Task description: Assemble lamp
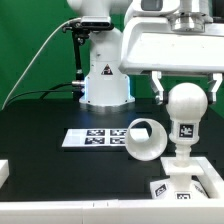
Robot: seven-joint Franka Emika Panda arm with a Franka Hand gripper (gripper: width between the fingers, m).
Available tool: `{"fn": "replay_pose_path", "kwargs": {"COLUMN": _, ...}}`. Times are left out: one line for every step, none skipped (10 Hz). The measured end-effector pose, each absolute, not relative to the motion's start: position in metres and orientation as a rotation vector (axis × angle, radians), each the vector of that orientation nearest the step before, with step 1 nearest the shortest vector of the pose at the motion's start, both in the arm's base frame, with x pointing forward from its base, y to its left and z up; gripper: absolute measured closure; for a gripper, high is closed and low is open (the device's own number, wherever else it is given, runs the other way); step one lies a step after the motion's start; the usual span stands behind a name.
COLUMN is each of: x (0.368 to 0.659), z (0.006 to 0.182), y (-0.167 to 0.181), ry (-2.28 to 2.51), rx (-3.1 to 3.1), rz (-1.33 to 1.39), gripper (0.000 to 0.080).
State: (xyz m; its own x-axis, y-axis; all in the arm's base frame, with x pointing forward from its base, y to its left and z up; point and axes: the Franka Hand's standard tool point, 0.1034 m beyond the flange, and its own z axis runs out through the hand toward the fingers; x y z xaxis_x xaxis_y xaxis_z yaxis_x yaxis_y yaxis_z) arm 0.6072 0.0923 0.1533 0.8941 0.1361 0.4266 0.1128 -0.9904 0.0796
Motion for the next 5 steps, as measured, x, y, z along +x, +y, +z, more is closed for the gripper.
{"fn": "replay_pose_path", "kwargs": {"x": 0.607, "z": 0.15, "y": 0.093, "ry": 0.201, "rx": 3.004, "rz": 0.679, "gripper": 0.0226}}
{"fn": "replay_pose_path", "kwargs": {"x": 0.609, "z": 0.149, "y": 0.091, "ry": 0.2, "rx": 3.002, "rz": 0.677, "gripper": 0.0226}}
{"fn": "replay_pose_path", "kwargs": {"x": 0.609, "z": 0.146, "y": 0.09, "ry": 0.198, "rx": 3.0, "rz": 0.671, "gripper": 0.0226}}
{"fn": "replay_pose_path", "kwargs": {"x": 0.609, "z": 0.142, "y": 0.089, "ry": 0.199, "rx": 2.998, "rz": 0.663, "gripper": 0.0226}}
{"fn": "replay_pose_path", "kwargs": {"x": 0.611, "z": 0.139, "y": 0.089, "ry": 0.202, "rx": 2.992, "rz": 0.675, "gripper": 0.0226}}
